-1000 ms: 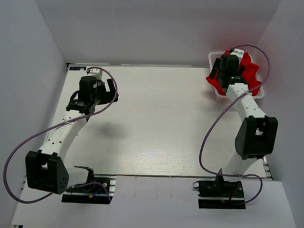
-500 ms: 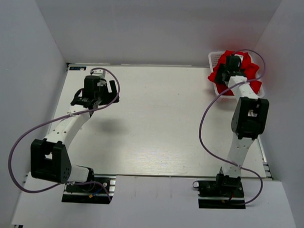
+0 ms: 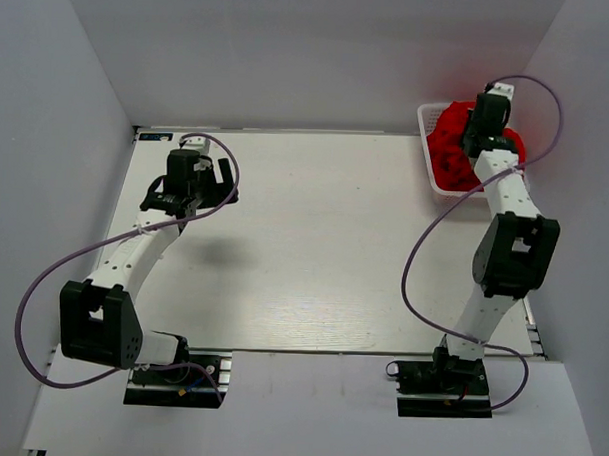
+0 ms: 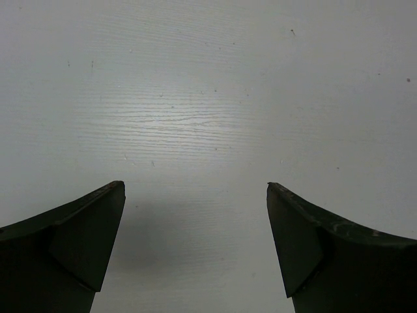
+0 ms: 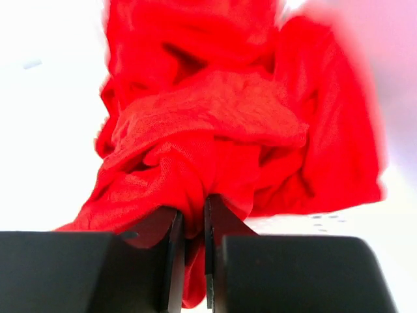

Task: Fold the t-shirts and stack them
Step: Grab crumpled tshirt from bin with the right arm, then move the tshirt to the center of the board

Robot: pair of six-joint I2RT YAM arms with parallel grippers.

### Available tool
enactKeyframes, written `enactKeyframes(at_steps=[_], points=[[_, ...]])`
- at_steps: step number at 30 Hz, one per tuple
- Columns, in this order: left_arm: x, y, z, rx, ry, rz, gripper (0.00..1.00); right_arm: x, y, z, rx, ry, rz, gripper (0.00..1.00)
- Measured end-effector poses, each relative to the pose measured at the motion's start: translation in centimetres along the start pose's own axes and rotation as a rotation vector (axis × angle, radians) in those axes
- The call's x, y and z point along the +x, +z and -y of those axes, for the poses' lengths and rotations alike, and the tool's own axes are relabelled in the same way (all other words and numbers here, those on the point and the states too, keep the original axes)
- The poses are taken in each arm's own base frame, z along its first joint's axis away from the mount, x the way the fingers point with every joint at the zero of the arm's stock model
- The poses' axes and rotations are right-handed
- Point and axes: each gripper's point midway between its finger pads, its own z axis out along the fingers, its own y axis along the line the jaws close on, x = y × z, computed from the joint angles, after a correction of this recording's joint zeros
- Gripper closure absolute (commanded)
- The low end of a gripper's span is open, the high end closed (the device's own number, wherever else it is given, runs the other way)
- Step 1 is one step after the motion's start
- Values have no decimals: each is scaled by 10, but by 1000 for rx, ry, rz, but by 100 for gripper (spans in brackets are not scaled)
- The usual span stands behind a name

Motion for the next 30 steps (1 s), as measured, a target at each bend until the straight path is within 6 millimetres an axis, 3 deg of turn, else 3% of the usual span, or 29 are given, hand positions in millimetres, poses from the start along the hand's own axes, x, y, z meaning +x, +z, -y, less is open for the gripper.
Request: enactKeyframes(at_steps=[5,9,13,16,19,22,27,30], points=[[-3,-4,1,3,-1,11,0,-82,-69,11,-29,0,186,100],[-7,-9,2,7,-1,28,0,-147,-126,8,-105,-2,350,100],[-13,-16,3,14,-1,50,0,-198,-175,-12,-240,-40,482,100],[-17,-21,5,18,-1,65,0,-222,-210,-40,-383,-75,562,100],[-20,-24,5,22,-1,78,0,-236,-245,-76,-548,-88,635,100],[-22,-26,5,22,-1,81,0,-234,-276,-119,-753,-86,662,100],[-25,-28,5,17,-3,91,0,-208,-325,-186,-1084,-101,631,100],[-26,-34,0,-11,-11,96,0,-173,-339,-229,-1237,-118,545,100]])
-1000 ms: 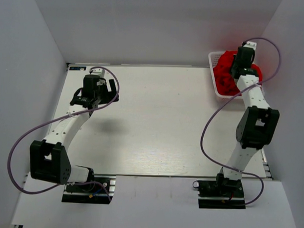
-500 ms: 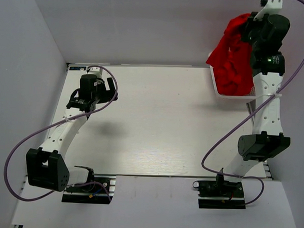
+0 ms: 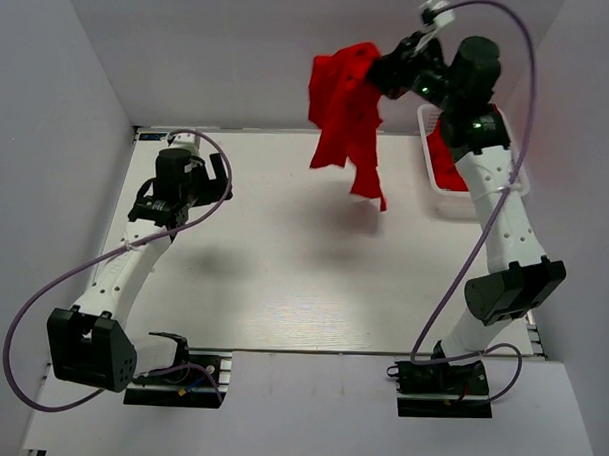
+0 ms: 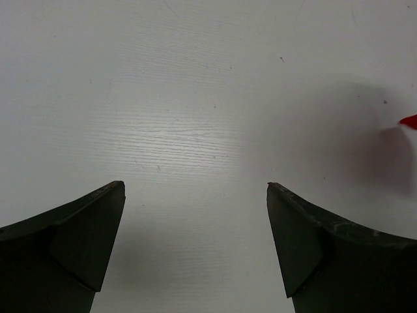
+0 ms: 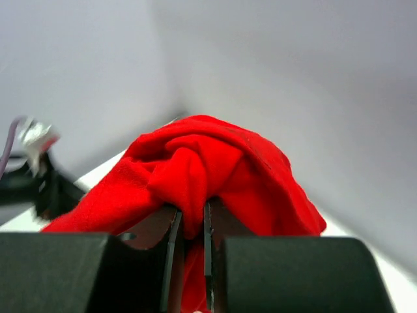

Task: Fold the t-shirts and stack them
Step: Move the tshirt to the center of the board, then flatten out the tshirt

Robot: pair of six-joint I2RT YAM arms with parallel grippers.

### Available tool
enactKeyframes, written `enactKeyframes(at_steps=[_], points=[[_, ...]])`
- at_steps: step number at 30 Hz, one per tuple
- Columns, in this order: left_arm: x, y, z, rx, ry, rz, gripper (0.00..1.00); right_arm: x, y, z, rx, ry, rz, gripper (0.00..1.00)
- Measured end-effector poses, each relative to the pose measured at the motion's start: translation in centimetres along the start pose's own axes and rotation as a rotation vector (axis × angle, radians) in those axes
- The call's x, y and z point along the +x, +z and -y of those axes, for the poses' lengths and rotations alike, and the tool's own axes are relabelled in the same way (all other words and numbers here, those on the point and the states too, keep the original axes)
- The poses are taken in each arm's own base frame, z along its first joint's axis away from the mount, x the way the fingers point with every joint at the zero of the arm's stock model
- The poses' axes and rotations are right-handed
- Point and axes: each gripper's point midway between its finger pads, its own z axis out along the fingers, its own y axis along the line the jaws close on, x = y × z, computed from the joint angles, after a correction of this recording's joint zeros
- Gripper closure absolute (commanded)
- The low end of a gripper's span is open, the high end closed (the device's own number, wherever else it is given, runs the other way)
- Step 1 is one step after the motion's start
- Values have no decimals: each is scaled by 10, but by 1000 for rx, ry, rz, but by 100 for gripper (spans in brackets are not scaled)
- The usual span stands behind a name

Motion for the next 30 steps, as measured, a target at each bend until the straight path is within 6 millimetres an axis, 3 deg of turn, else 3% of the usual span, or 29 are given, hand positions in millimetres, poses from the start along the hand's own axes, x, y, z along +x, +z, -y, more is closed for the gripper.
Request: enactKeyframes(at_steps=[3,6,8,9,11,13,15,18,22,26,30], points=[[-2,-8,-6,-38,-21,10,0,53,24,-35,-101,65,-91,100],[-4,-15,-12,-80,-49,16,0,126,39,-57,-126,128,-220,96],[-2,-18,-16,-105,-63,8,0,181,39,-64,-99,164,-324,56],[1,-19,-19,-118,-69,-1,0,210,38,-66,-82,175,-379,10],[7,-20,-23,-139,-82,-23,0,261,31,-66,-38,183,-482,10],[11,-22,-25,-155,-91,-40,0,291,25,-63,4,189,-555,10],[15,-23,-26,-163,-100,-55,0,306,20,-57,54,182,-600,10],[18,-23,-24,-148,-106,-67,0,301,15,-46,122,153,-587,10],[32,-16,-8,-52,-90,-116,0,299,-17,-28,269,130,-590,10],[62,3,8,19,-58,-224,0,302,-40,-7,426,129,-599,10],[106,21,25,68,-9,-356,4,326,-65,15,555,171,-658,10]])
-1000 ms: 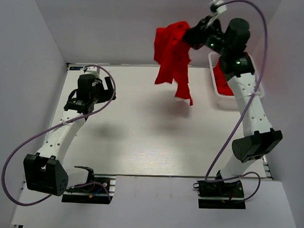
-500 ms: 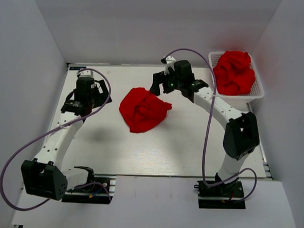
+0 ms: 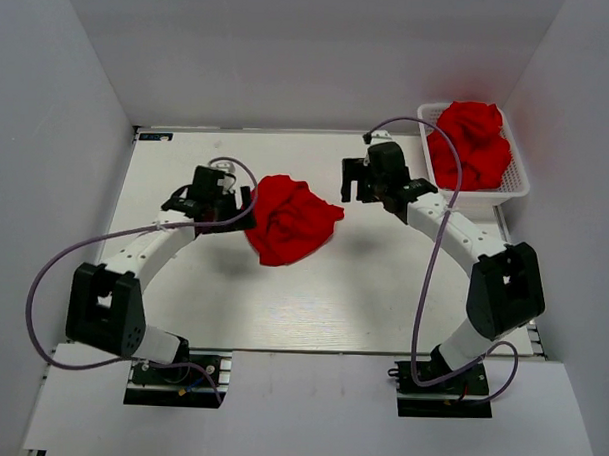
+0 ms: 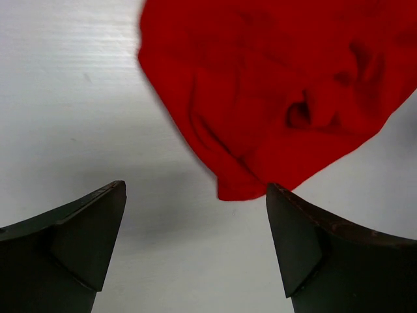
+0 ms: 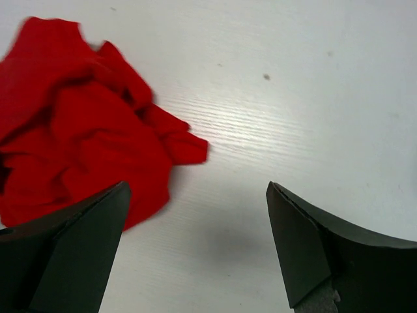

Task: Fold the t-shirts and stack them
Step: Flatten out the tshirt

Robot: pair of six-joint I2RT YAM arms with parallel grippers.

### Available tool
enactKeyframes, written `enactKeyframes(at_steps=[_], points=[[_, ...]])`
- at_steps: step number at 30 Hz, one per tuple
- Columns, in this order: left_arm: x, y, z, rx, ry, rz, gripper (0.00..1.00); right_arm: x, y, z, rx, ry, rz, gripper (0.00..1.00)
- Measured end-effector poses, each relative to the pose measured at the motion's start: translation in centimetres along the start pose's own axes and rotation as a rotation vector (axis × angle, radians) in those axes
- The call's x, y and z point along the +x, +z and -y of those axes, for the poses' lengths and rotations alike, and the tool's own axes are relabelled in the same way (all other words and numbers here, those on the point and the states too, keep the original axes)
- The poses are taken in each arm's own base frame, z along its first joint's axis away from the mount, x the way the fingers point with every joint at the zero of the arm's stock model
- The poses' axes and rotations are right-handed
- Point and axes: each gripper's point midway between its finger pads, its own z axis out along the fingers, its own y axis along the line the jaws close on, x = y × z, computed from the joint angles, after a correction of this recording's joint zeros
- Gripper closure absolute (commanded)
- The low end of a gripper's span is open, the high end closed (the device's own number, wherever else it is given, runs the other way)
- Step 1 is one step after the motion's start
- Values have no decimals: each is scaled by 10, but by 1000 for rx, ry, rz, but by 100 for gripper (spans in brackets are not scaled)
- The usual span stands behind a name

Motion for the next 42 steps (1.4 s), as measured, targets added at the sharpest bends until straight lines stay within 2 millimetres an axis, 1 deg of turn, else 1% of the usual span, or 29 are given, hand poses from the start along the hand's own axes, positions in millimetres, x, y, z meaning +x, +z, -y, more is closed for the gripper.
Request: enactKeyframes(at_steps=[1,4,6,8,9,10,12,13,16,17,21,23,24,25,26,28,29,30,32,37,39,42], points=[[11,7,5,10,16,-36,5,9,3,9,26,20,-25,10],[39,25,20,36,64,-131,6,22,12,27,61,72,-71,10],[53,31,26,47,89,-170,7,27,16,35,70,99,-89,10],[67,32,29,51,108,-199,11,30,19,39,74,119,-100,10],[72,33,29,51,111,-208,12,32,21,40,71,128,-108,10],[77,34,29,49,114,-218,16,34,24,40,67,133,-115,10],[82,36,30,50,118,-227,21,42,30,41,58,142,-139,10],[84,38,31,50,119,-232,27,47,34,41,53,148,-155,10],[92,47,34,51,126,-257,35,60,43,42,40,168,-196,10],[96,50,34,50,131,-265,39,63,46,42,37,176,-206,10],[113,57,33,42,146,-308,40,70,55,43,19,192,-226,10],[115,59,36,48,153,-306,46,70,60,42,9,196,-231,10],[115,60,37,49,157,-302,53,69,63,41,4,196,-233,10],[114,62,38,51,155,-298,57,69,66,41,1,196,-235,10],[114,64,39,51,156,-295,66,69,69,40,-3,197,-235,10],[113,67,41,51,155,-289,80,72,74,39,-11,198,-243,11],[112,69,41,45,155,-287,91,74,76,38,-15,198,-249,11],[110,70,41,39,155,-283,100,76,79,36,-24,199,-255,12],[108,72,42,29,151,-278,100,81,86,32,-43,200,-271,14],[105,71,40,-3,146,-257,100,92,102,21,-98,153,-302,14],[104,68,36,-17,145,-242,100,100,107,14,-130,109,-317,14],[100,58,32,-33,142,-209,100,100,108,1,-180,45,-307,16]])
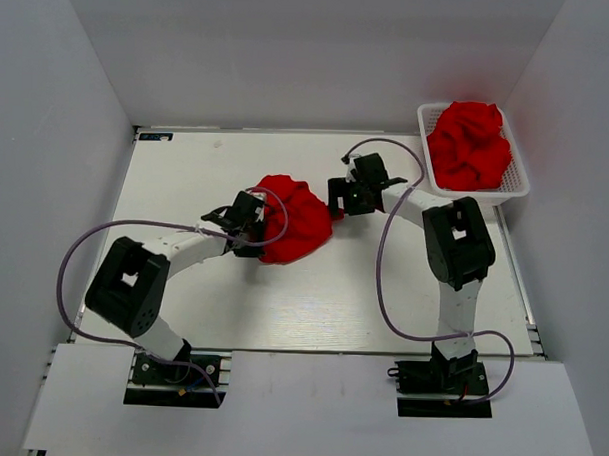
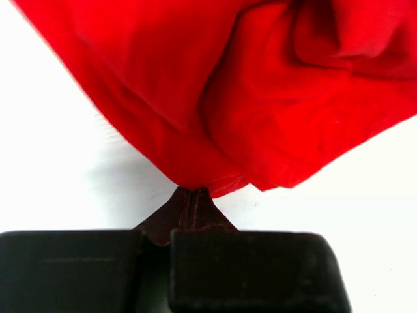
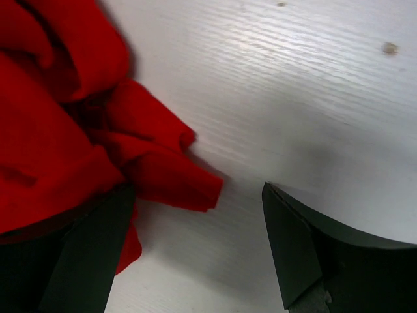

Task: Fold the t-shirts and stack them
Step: Flatten out the tshirt

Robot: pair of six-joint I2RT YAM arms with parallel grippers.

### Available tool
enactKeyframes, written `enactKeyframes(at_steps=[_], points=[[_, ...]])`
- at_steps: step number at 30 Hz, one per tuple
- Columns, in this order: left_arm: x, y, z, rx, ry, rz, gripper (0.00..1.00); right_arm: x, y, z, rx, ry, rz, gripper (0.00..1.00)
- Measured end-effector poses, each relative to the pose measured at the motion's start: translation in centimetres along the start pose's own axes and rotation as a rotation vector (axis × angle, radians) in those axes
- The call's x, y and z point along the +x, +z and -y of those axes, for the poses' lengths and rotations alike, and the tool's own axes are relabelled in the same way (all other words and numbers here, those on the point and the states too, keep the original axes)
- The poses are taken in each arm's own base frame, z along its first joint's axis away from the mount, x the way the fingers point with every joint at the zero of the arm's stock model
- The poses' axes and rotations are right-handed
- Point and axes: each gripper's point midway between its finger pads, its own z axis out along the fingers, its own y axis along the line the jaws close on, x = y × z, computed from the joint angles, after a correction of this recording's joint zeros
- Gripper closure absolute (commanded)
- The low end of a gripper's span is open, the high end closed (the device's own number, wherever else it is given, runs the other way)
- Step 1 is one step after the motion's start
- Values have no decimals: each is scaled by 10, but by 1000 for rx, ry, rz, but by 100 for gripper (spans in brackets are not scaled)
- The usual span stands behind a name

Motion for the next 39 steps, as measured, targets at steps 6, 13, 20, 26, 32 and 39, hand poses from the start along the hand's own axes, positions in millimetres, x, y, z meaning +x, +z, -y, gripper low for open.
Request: enactKeyframes(at_steps=[6,13,20,26,32,39], points=[[-20,-24,-3,-15,-16,108,100,4,8,-16,-26,-103,1,25],[-21,-27,-9,-49,-23,117,100,5,17,-21,-13,-131,12,100],[-36,-41,-21,-139,-50,142,100,6,0,-9,71,-80,57,100],[-96,-89,-35,-269,-127,319,100,-62,-85,14,274,-23,318,100],[-149,-158,-50,-377,-206,536,100,-123,-193,62,487,65,602,100],[-176,-250,-70,-451,-276,772,100,-136,-273,100,664,98,729,100]])
